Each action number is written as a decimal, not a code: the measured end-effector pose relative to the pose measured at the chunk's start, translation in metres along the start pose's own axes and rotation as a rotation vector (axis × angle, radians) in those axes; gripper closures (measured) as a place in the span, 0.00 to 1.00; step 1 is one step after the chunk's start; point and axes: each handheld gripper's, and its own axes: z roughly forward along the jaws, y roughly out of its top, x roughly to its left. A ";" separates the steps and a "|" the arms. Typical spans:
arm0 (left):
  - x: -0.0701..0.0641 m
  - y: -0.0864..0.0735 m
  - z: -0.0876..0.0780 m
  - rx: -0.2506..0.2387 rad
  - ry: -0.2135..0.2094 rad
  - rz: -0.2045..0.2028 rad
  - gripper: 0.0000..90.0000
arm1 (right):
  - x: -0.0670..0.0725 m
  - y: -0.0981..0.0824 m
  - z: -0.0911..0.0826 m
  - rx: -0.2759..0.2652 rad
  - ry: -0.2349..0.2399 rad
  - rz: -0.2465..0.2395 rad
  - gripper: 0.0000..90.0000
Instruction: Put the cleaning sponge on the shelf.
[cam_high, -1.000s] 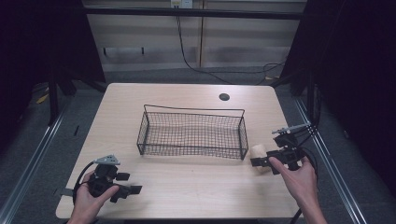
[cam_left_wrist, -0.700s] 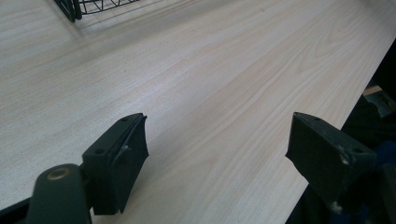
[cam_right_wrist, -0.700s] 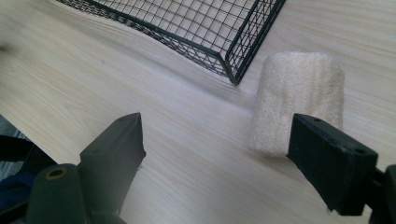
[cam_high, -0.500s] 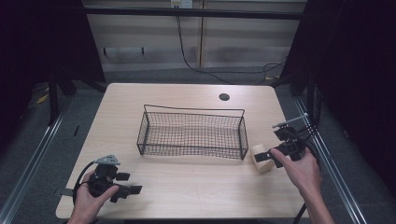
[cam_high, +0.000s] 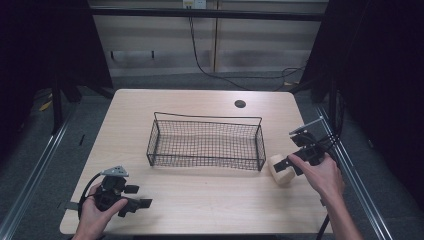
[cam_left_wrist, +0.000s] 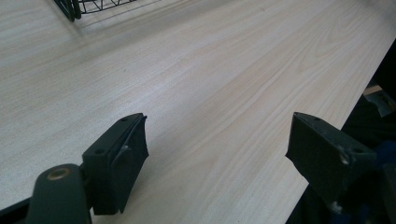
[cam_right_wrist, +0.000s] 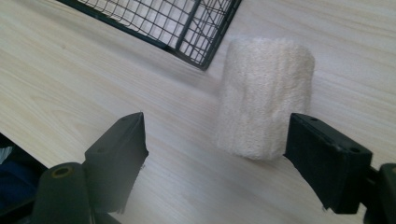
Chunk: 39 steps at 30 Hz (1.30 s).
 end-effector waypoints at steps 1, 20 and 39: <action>0.000 0.000 0.000 0.000 -0.001 -0.001 0.22 | -0.001 0.001 0.001 0.004 -0.003 0.003 0.22; 0.000 0.000 0.001 0.001 -0.005 -0.001 0.22 | -0.027 0.018 0.030 0.135 -0.043 0.062 0.21; 0.001 0.000 0.000 0.002 -0.005 0.000 0.22 | -0.028 0.027 0.055 0.213 -0.080 0.063 0.26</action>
